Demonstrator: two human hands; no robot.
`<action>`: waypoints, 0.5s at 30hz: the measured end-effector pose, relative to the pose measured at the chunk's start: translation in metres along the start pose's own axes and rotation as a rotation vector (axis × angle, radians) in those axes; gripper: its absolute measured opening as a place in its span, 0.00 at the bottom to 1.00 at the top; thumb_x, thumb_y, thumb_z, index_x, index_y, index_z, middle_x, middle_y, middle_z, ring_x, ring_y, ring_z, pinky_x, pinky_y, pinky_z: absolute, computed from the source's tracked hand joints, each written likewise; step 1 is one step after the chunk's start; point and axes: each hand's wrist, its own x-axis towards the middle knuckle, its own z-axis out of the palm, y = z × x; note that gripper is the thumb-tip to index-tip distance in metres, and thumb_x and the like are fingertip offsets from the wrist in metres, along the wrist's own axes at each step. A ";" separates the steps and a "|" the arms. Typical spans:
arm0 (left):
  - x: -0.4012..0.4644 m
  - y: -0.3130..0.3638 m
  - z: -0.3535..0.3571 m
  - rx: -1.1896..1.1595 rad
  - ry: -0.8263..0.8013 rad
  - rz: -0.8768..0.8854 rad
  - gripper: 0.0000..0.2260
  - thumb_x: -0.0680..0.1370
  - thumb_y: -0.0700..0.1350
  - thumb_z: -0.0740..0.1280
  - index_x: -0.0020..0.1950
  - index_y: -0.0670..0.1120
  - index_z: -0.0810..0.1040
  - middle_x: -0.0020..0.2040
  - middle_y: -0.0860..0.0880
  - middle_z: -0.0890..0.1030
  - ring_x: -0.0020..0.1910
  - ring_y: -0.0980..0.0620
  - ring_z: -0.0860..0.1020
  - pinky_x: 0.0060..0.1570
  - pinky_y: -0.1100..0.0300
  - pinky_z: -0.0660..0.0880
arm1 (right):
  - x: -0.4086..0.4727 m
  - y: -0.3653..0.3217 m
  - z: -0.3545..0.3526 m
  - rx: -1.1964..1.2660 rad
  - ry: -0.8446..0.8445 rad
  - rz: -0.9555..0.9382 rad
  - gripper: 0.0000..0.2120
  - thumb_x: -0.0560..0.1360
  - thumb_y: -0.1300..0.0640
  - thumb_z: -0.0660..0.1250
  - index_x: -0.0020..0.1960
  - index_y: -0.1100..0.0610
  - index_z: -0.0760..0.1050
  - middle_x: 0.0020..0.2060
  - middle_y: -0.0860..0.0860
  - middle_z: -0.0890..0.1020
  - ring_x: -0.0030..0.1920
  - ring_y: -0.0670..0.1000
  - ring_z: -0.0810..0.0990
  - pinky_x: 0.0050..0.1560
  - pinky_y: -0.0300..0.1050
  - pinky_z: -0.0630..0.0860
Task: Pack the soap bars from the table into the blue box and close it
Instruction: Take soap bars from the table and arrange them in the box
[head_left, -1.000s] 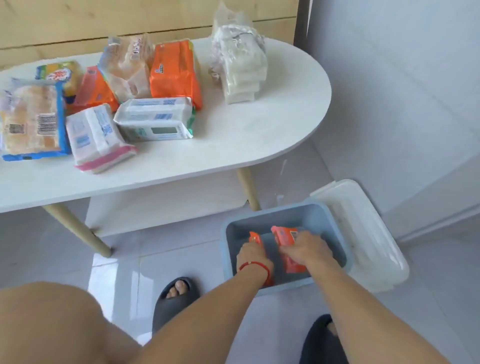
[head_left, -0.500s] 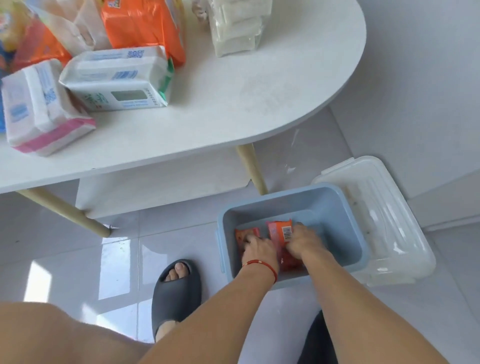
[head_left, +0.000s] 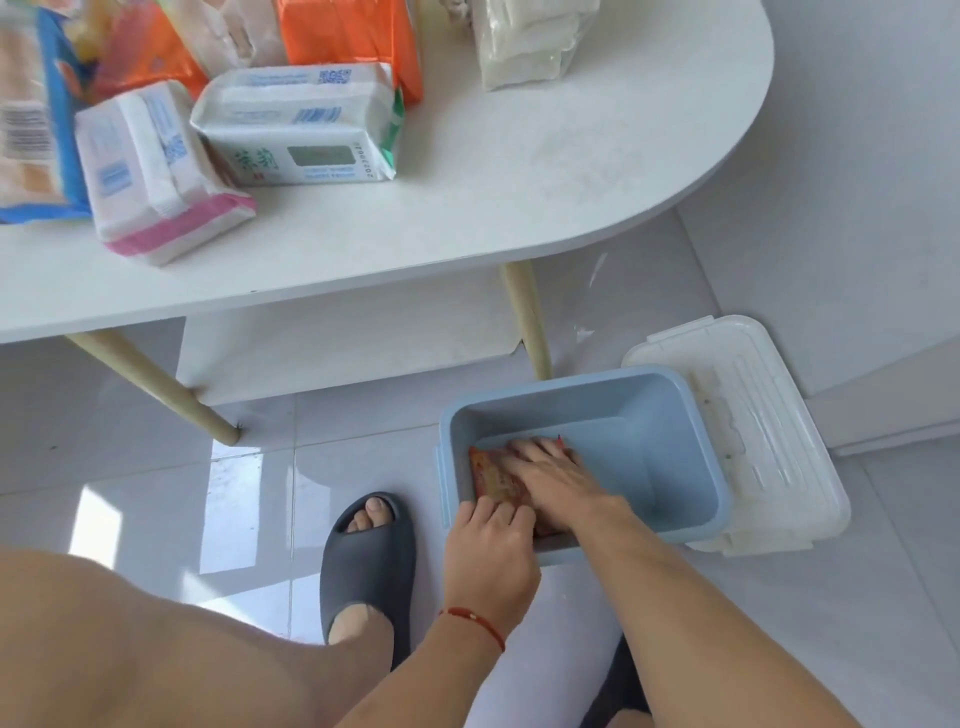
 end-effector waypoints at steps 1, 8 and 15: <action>-0.001 -0.004 0.000 0.015 0.007 0.012 0.12 0.71 0.41 0.57 0.32 0.47 0.77 0.30 0.49 0.79 0.32 0.45 0.75 0.34 0.52 0.72 | 0.002 -0.002 -0.001 0.035 -0.036 -0.004 0.30 0.79 0.50 0.64 0.79 0.40 0.60 0.77 0.46 0.62 0.77 0.55 0.57 0.77 0.58 0.59; 0.001 -0.018 -0.004 0.023 -0.129 0.026 0.13 0.75 0.42 0.59 0.38 0.47 0.83 0.36 0.49 0.83 0.36 0.46 0.76 0.38 0.53 0.74 | -0.009 0.008 -0.023 0.167 -0.175 0.044 0.36 0.80 0.67 0.55 0.80 0.36 0.58 0.82 0.46 0.60 0.80 0.55 0.62 0.79 0.55 0.60; 0.006 -0.025 -0.059 -0.191 -0.056 0.101 0.11 0.70 0.34 0.61 0.42 0.42 0.83 0.40 0.45 0.82 0.42 0.41 0.79 0.42 0.52 0.74 | -0.054 -0.011 -0.052 0.417 0.077 0.121 0.24 0.78 0.68 0.57 0.63 0.46 0.80 0.61 0.49 0.84 0.64 0.51 0.81 0.64 0.51 0.79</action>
